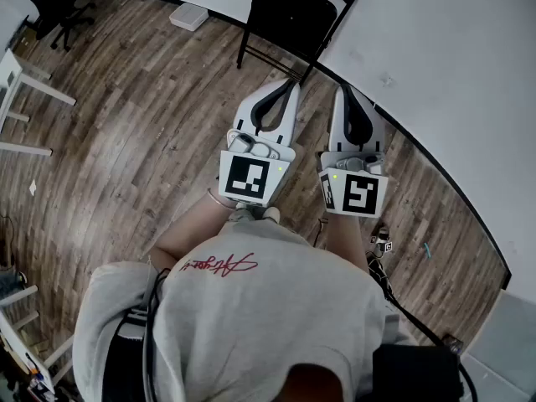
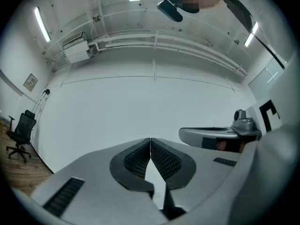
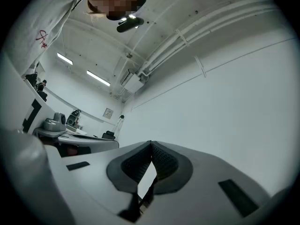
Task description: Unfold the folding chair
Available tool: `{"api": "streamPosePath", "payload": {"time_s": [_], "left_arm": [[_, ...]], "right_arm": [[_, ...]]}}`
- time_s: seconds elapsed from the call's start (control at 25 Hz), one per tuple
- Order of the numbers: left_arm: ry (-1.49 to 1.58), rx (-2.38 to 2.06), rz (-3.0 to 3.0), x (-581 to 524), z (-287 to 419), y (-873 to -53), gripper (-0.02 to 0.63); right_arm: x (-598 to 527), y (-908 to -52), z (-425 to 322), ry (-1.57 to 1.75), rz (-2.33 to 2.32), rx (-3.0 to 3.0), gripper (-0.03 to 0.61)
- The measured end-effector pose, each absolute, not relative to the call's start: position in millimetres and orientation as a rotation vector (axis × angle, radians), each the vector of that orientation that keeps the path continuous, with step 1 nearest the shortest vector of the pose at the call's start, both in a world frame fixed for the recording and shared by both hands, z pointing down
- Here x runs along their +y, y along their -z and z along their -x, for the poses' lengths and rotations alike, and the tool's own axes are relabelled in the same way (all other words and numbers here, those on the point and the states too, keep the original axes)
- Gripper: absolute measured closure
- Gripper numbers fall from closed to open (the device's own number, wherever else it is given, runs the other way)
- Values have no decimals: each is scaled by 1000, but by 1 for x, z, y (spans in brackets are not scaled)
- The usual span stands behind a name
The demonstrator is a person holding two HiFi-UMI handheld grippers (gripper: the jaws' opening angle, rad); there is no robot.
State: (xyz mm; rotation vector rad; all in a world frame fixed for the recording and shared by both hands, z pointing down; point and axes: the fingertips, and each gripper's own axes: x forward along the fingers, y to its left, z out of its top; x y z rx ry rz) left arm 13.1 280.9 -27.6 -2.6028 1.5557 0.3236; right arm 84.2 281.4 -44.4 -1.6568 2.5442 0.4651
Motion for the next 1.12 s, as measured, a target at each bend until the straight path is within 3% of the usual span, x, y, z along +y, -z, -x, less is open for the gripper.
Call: {"api": "streamPosePath", "payload": {"time_s": [1.12], "left_arm": [[-332,1628,2547,281,-38,26,598]], "right_arm": [[284,46,-122,-391,1553,2513,561]]}}
